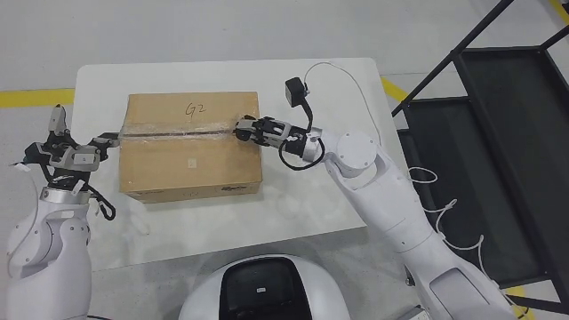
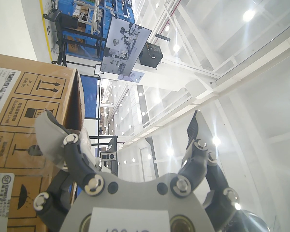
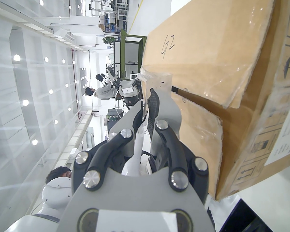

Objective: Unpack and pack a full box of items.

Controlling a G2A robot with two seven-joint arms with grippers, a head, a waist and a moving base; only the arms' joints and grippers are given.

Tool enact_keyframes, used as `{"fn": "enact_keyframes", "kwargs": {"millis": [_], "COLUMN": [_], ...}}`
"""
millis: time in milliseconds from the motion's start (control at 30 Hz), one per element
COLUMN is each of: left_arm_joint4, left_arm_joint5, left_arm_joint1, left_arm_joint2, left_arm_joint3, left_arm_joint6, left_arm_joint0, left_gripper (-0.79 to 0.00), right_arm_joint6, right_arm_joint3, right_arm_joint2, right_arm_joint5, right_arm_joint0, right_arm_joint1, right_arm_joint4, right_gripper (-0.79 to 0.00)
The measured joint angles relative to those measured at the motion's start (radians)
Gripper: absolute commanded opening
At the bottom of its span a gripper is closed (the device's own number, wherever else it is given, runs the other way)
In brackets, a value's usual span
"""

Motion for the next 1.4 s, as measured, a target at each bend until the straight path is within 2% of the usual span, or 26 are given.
{"fn": "enact_keyframes", "kwargs": {"millis": [200, 533, 733, 1067, 1400], "left_arm_joint4": [0.001, 0.045, 0.031, 0.091, 0.115], "left_arm_joint5": [-0.015, -0.11, -0.091, -0.049, -0.049], "left_arm_joint1": [0.0, -0.003, -0.005, -0.011, -0.013], "left_arm_joint2": [-0.002, -0.005, 0.02, 0.105, 0.141], "left_arm_joint3": [-0.016, -0.063, -0.083, -0.053, -0.068], "left_arm_joint6": [0.001, 0.054, 0.048, 0.094, 0.083], "left_arm_joint0": [0.006, 0.015, 0.022, -0.027, -0.003], "left_gripper": [0.0, 0.0, 0.0, 0.0, 0.0], "right_arm_joint6": [0.008, -0.032, -0.027, 0.0, -0.044], "right_arm_joint3": [-0.036, -0.094, -0.11, -0.06, 0.065], "right_arm_joint2": [0.029, 0.066, 0.078, -0.022, -0.163], "right_arm_joint5": [-0.016, -0.047, -0.046, 0.012, -0.031], "right_arm_joint0": [-0.025, -0.067, -0.082, -0.02, 0.094], "right_arm_joint1": [0.008, 0.017, 0.021, 0.005, -0.042], "right_arm_joint4": [-0.009, -0.038, -0.04, -0.067, -0.016], "right_gripper": [-0.785, -0.785, -0.785, -0.785, -0.785]}}
